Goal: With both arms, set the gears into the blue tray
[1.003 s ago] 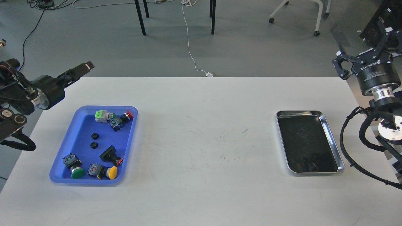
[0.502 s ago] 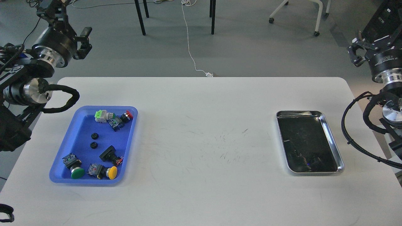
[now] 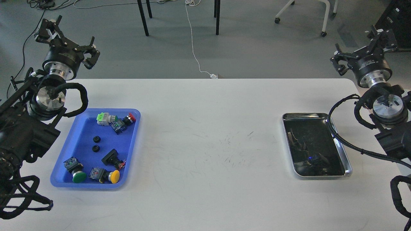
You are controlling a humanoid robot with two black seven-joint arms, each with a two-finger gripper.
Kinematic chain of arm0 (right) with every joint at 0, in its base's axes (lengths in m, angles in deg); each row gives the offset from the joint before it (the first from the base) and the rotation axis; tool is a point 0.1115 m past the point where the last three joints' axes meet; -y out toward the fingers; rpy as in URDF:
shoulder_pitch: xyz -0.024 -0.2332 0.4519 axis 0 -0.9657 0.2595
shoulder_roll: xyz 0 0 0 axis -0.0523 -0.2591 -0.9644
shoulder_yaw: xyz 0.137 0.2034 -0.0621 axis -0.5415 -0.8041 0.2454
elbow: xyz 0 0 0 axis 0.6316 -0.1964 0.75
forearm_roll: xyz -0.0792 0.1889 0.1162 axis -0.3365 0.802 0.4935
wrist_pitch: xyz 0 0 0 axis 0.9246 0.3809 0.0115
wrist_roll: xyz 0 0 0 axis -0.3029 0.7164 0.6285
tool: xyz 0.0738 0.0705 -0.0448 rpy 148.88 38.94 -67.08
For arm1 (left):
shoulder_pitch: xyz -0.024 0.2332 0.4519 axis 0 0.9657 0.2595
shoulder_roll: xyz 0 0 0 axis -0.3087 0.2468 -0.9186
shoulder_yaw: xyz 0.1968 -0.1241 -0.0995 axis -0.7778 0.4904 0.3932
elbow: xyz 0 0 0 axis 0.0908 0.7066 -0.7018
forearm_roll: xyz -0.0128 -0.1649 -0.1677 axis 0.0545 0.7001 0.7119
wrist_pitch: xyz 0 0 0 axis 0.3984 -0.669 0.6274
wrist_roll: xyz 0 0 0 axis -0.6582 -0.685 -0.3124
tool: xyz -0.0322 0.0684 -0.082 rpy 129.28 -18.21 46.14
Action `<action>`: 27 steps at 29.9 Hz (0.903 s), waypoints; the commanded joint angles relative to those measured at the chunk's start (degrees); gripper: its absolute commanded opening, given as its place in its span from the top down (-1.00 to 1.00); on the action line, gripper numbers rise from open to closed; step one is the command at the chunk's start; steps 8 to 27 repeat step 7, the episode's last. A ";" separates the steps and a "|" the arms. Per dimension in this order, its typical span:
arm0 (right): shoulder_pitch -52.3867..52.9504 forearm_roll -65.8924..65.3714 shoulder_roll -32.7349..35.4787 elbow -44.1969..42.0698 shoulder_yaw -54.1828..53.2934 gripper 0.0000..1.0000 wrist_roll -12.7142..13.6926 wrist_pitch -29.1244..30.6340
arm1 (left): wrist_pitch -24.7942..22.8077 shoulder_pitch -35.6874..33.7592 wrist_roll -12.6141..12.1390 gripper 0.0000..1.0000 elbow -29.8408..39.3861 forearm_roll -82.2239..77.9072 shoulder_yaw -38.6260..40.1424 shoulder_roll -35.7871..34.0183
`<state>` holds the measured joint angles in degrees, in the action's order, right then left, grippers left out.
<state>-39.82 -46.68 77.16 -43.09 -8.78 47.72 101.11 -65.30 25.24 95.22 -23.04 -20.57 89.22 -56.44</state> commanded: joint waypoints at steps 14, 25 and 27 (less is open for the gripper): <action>0.45 -0.09 -0.93 0.92 2.85 -0.99 -0.05 0.25 | -0.35 0.54 0.43 -0.96 0.28 0.27 -0.09 1.26; 0.45 -0.09 -0.93 0.92 2.85 -0.99 -0.05 0.25 | -0.35 0.54 0.43 -0.96 0.28 0.27 -0.09 1.26; 0.45 -0.09 -0.93 0.92 2.85 -0.99 -0.05 0.25 | -0.35 0.54 0.43 -0.96 0.28 0.27 -0.09 1.26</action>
